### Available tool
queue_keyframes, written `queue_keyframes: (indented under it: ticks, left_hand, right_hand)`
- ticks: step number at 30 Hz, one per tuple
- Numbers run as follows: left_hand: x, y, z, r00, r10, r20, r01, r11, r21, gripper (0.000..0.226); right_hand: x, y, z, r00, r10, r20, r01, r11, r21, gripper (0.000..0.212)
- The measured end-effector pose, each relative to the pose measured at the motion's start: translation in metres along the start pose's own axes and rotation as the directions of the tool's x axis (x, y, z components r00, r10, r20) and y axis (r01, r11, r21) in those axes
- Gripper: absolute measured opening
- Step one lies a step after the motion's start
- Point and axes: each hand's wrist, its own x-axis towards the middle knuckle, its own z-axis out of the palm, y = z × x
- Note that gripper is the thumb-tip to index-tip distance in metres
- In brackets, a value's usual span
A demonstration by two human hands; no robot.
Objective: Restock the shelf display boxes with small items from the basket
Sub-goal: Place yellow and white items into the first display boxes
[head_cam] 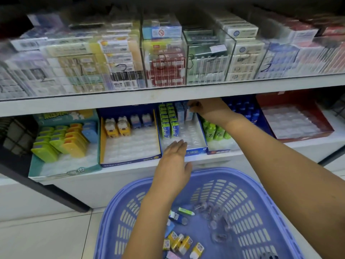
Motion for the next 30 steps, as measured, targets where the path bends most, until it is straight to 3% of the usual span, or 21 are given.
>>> queue_keyframes:
  ticks: [10,12,15,17,18,20,22,24,27,30]
  left_hand:
    - [-0.001,-0.002,-0.001,1.0,0.022,0.02,-0.023,0.999,0.029,0.06]
    - [-0.008,0.002,-0.005,0.999,0.042,-0.011,-0.042,0.998,-0.035,0.054]
    - [-0.025,0.005,-0.01,0.972,0.041,-0.232,-0.085,0.98,-0.18,0.031]
    - [-0.035,0.0,-0.006,0.967,0.007,-0.255,-0.061,0.977,-0.202,0.018]
    - [-0.039,-0.005,0.001,0.982,-0.026,-0.186,-0.01,0.982,-0.187,0.016]
    - [-0.046,-0.02,0.021,0.992,-0.121,0.046,0.125,0.987,-0.101,0.015]
    - [-0.058,-0.035,0.051,0.95,-0.196,0.241,0.206,0.978,-0.015,0.018]
    - [-0.074,-0.047,0.086,0.89,-0.236,0.39,0.239,0.97,0.043,0.023]
    - [-0.098,-0.06,0.135,0.811,-0.242,0.533,0.201,0.97,0.135,0.026]
    - [-0.11,-0.068,0.167,0.781,-0.225,0.583,0.117,0.969,0.217,0.021]
  right_hand:
    - [0.012,-0.015,-0.007,0.984,0.067,0.167,-0.027,0.973,-0.23,0.026]
    - [0.008,-0.024,-0.008,0.981,0.092,0.171,-0.037,0.954,-0.298,0.027]
    - [-0.017,-0.04,-0.008,0.997,0.062,0.042,-0.044,0.939,-0.341,0.027]
    - [-0.053,-0.045,0.0,0.996,-0.024,-0.088,0.003,0.973,-0.233,0.02]
    - [-0.076,-0.043,0.008,0.996,-0.039,-0.08,0.026,0.988,-0.151,0.017]
    - [-0.122,-0.035,0.034,0.991,0.01,0.135,0.001,0.997,-0.075,0.018]
    - [-0.156,-0.016,0.073,0.901,0.125,0.415,-0.077,0.988,-0.131,0.017]
    - [-0.182,0.006,0.116,0.771,0.22,0.597,-0.112,0.971,-0.213,0.023]
    - [-0.217,0.037,0.17,0.638,0.26,0.725,-0.104,0.962,-0.253,0.042]
    - [-0.244,0.06,0.201,0.595,0.203,0.778,-0.068,0.977,-0.202,0.047]
